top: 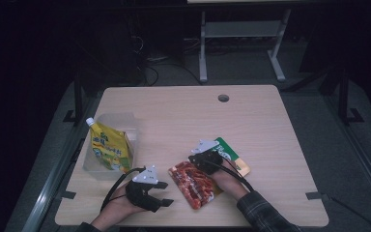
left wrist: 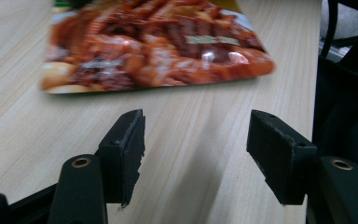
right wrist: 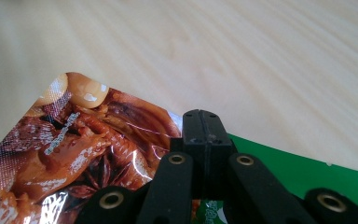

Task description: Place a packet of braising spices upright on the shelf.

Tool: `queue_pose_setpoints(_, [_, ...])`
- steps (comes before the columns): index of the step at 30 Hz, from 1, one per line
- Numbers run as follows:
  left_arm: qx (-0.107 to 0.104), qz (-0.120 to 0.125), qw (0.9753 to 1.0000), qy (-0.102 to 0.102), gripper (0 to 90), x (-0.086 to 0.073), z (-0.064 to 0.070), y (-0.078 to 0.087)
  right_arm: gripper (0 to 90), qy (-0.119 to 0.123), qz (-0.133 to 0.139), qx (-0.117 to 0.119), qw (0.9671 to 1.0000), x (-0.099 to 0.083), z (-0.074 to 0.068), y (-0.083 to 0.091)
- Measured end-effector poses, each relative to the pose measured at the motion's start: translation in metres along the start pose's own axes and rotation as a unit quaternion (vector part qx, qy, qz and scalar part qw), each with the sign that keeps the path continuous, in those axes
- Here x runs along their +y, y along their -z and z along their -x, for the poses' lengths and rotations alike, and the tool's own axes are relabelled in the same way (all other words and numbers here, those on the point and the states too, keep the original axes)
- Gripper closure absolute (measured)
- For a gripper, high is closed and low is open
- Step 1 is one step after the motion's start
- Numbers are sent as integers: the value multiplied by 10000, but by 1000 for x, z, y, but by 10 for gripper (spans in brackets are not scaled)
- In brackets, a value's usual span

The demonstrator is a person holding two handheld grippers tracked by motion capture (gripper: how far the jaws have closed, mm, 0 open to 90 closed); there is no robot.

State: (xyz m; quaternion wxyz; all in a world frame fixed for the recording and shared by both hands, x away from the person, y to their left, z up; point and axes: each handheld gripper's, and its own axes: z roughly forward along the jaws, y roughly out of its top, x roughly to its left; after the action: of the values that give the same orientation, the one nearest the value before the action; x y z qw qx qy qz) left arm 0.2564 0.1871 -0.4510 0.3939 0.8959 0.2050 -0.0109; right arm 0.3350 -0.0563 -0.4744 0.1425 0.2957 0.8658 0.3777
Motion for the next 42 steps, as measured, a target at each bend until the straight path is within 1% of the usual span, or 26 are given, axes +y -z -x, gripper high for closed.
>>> queue_pose_setpoints(4, [35,31,10000,-1,364,2,0,0,898,-9,-21,29,10000,-7,-5,9])
queue_pose_setpoints(6, [68,34,10000,30,364,4,0,-1,823,-17,-3,7,10000,-8,-4,11])
queue_pose_setpoints(8, [137,68,9999,59,363,7,1,-2,709,-130,57,71,9999,-7,0,15])
queue_pose_setpoints(9, [178,74,9998,41,364,9,1,-3,660,-253,74,119,9996,-5,3,21])
queue_pose_setpoints(10, [218,100,9997,61,363,11,0,-3,584,-350,103,169,9992,-4,6,26])
queue_pose_setpoints(11, [256,148,9995,97,360,14,0,-5,534,-460,121,215,9986,-4,9,30])
queue_pose_setpoints(12, [305,194,9993,118,353,19,-1,-7,511,-578,110,224,9980,-4,12,36])
queue_pose_setpoints(13, [358,191,9991,77,341,24,-3,-9,475,-677,117,198,9974,-6,16,44])
queue_pose_setpoints(14, [410,175,9990,69,323,27,-4,-11,438,-707,111,166,9973,-9,17,49])
queue_pose_setpoints(16, [481,226,9985,125,276,38,-8,-18,407,-646,132,3,9978,-15,20,61])
queue_pose_setpoints(19, [470,184,9986,164,237,53,-15,-33,335,-763,188,-38,9969,-26,25,79])
queue_pose_setpoints(20, [474,159,9986,146,229,57,-17,-39,309,-738,205,-66,9970,-30,27,84])
queue_pose_setpoints(23, [584,64,9982,117,222,67,-22,-52,270,-717,211,-171,9971,-41,31,98])
queue_pose_setpoints(25, [656,-2,9978,101,219,72,-26,-63,257,-767,225,-243,9965,-48,33,107])
queue_pose_setpoints(26, [653,-12,9978,104,219,74,-27,-68,246,-780,241,-263,9963,-51,35,111])
queue_pose_setpoints(28, [631,-159,9979,74,217,77,-31,-76,239,-812,253,-312,9959,-57,36,117])
queue_pose_setpoints(30, [675,-274,9973,20,209,79,-33,-84,222,-836,248,-386,9954,-64,36,123])
queue_pose_setpoints(31, [627,-224,9977,118,212,79,-34,-88,220,-844,255,-414,9952,-66,36,126])
queue_pose_setpoints(32, [591,-321,9977,54,223,80,-37,-89,217,-817,242,-440,9954,-69,36,128])
queue_pose_setpoints(33, [584,-346,9977,70,226,80,-38,-91,213,-863,248,-455,9949,-71,35,130])
queue_pose_setpoints(34, [579,-233,9979,184,219,80,-39,-93,213,-880,251,-465,9947,-73,35,131])
queue_pose_setpoints(37, [562,-206,9981,160,247,80,-38,-93,208,-937,283,-508,9939,-79,37,137])
queue_pose_setpoints(38, [567,-275,9980,38,257,79,-39,-92,205,-943,289,-523,9937,-80,37,138])
queue_pose_setpoints(39, [577,-287,9979,22,270,79,-39,-92,200,-963,301,-551,9934,-81,38,140])
queue_pose_setpoints(41, [664,-243,9974,108,338,80,-38,-92,193,-1011,332,-578,9926,-82,39,143])
queue_pose_setpoints(42, [676,-264,9973,78,400,80,-37,-91,191,-1044,353,-607,9920,-82,39,144])
